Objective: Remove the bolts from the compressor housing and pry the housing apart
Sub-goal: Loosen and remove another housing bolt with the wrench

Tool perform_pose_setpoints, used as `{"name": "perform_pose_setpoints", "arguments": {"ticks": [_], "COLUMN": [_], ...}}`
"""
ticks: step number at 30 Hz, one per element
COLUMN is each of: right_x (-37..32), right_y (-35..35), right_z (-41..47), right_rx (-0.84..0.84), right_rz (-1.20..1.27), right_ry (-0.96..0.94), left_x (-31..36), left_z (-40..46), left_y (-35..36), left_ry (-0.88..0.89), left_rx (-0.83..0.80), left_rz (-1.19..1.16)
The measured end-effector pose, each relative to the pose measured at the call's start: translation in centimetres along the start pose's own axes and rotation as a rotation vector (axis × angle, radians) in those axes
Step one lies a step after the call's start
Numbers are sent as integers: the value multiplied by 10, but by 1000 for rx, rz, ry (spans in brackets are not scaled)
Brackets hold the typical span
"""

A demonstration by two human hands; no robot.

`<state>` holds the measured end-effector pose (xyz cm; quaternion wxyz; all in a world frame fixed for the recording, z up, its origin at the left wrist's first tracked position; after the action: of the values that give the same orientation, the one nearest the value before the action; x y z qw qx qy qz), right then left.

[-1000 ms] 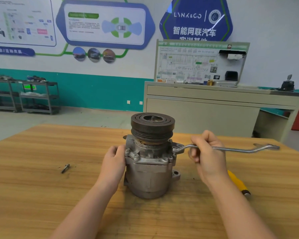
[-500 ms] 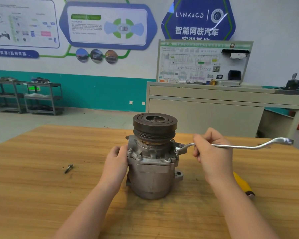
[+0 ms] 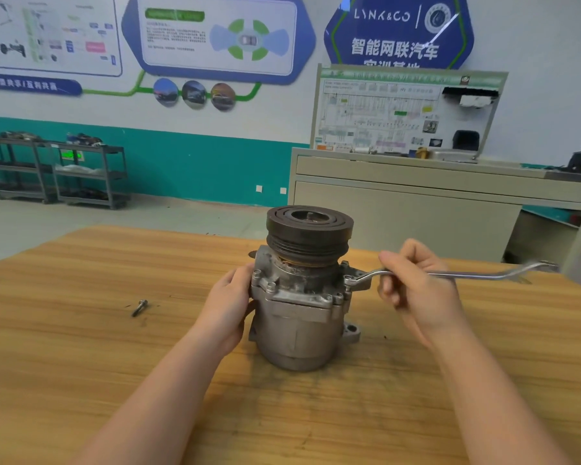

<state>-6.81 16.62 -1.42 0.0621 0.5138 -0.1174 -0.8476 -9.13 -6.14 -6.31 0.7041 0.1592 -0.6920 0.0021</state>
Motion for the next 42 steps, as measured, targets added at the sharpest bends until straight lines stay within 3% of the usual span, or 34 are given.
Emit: {"name": "perform_pose_setpoints", "arguments": {"ticks": [3,6,11,17,20,24,26,28,31,35,39,42], "right_x": [9,16,10,5,0,-2,0,1,3,9,14,11], "right_y": [-3,-1,0,10,19,39,39,31,12,-3,-9,-12], "right_z": [2,4,5,-6,-21,-41,-42,-36,-16,5,9,10], "right_rx": [33,197,251,283,301,82,53,80,121,34,177,251], "right_rz": [327,529,209,-79,-374,-821,-924,-772,-301,270,606,383], "right_ry": [381,378,68,-123,-365,-912,-1006,-863,-378,261,285,132], "left_x": [1,1,1,2,1,1,1,0,1,1,0,0], "left_z": [-1,-2,-3,-4,-4,-5,-5,-5,-5,-5,-3,-4], "left_y": [1,2,2,4,5,5,5,6,7,6,6,6], "left_ry": [-9,-16,-3,26,41,36,27,25,22,26,27,19], "left_rx": [5,0,16,45,57,73,86,88,82,77,81,82], "left_rz": [-19,-20,15,46,47,65,73,77,61,45,46,47]}}
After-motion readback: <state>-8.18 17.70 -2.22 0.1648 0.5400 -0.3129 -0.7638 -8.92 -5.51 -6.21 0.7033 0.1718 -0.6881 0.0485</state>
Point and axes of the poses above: each hand's wrist, its own z-axis towards the middle knuckle, its own y-axis out of the palm, x = y × z, the point moved 1 cm from there along z, towards the middle knuckle, and after that the axes turned 4 degrees about x, right-handed, at the moved point
